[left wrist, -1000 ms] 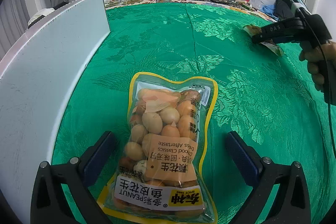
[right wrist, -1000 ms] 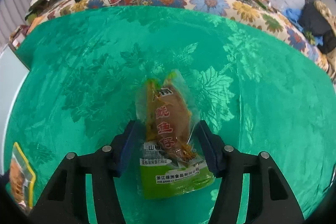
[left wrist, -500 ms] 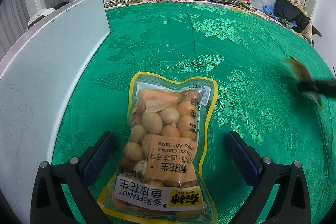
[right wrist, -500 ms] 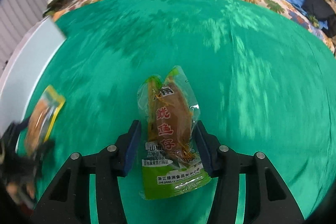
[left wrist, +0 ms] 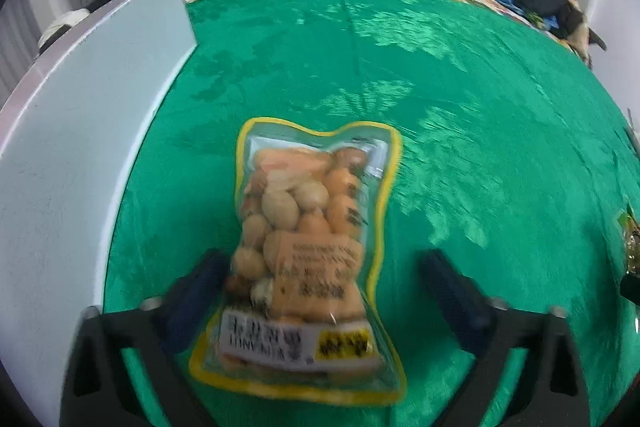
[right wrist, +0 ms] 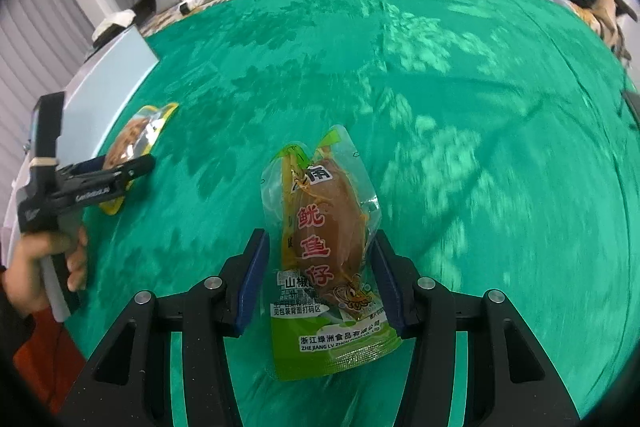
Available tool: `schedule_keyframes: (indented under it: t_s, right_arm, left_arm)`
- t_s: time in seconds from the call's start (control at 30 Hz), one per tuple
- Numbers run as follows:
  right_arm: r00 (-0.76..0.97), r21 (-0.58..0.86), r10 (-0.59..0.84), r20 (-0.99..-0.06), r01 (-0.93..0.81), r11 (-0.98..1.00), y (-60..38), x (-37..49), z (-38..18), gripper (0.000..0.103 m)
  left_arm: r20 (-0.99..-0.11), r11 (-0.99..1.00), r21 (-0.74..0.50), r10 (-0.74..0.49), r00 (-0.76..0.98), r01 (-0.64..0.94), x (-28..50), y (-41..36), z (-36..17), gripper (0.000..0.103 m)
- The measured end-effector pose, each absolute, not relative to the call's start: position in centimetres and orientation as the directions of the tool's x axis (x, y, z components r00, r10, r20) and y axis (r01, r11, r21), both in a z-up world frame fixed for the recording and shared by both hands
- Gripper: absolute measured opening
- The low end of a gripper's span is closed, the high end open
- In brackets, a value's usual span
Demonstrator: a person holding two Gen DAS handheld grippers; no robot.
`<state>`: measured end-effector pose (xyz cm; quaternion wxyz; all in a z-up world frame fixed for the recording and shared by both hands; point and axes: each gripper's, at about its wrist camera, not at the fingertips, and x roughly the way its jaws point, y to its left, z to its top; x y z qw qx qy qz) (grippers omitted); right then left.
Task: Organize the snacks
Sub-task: 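Carry the peanut bag and fish snack over the white box and release them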
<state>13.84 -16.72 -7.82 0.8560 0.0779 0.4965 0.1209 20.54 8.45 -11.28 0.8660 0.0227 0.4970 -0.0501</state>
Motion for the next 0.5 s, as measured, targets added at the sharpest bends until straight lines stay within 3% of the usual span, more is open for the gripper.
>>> schedule_keyframes:
  t_s: [0.03, 0.17, 0.5]
  right_arm:
    - [0.478, 0.262, 0.289, -0.83, -0.123, 0.957, -16.7, 13.4, -7.7, 0.053]
    - [0.473, 0.275, 0.297, -0.829, -0.118, 0.954, -16.3, 12.4, -7.1, 0.053]
    - [0.487, 0.397, 0.418, -0.767, -0.151, 0.905, -13.9, 11.3, -2.5, 0.053]
  left_arm:
    - [-0.863, 0.993, -0.015, -0.072, 0.5, 0.118, 20.1, 8.4, -10.9, 0.065]
    - [-0.871, 0.988, -0.071, -0.129, 0.473, 0.139, 18.1, 8.5, -10.2, 0.056]
    - [-0.771, 0.936, -0.324, -0.344, 0.537, 0.134, 10.1, 11.2, -3.1, 0.056]
